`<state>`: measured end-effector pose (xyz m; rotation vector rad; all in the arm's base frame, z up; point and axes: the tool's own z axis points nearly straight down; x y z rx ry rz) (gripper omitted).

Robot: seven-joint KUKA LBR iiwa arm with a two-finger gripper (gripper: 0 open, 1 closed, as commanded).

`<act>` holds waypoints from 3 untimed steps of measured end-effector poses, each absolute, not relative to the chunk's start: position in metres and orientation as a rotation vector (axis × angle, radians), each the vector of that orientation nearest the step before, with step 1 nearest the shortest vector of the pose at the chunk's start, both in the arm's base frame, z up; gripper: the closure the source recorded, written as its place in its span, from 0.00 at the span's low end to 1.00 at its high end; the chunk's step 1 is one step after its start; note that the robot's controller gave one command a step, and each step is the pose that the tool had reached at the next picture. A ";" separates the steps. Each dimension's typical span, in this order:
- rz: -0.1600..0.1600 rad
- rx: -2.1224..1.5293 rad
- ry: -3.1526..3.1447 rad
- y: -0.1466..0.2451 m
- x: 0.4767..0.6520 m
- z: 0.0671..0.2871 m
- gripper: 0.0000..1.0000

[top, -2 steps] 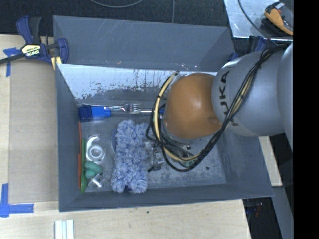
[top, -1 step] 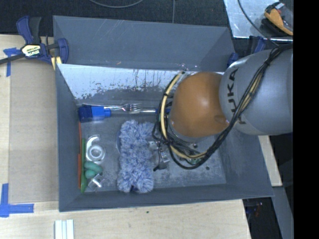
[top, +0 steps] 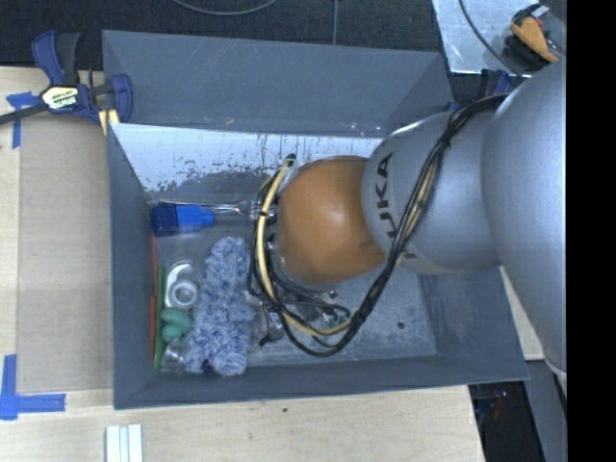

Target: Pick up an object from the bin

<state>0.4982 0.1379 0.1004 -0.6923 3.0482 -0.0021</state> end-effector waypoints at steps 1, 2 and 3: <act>0.001 -0.668 3.052 0.116 0.494 0.123 1.00; -0.002 -0.742 3.030 0.134 0.494 0.077 1.00; -0.012 -1.036 2.924 0.131 0.490 0.078 1.00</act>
Offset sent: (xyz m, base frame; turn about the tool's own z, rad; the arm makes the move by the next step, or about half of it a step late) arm -0.0060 -0.0033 -0.0249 -0.0381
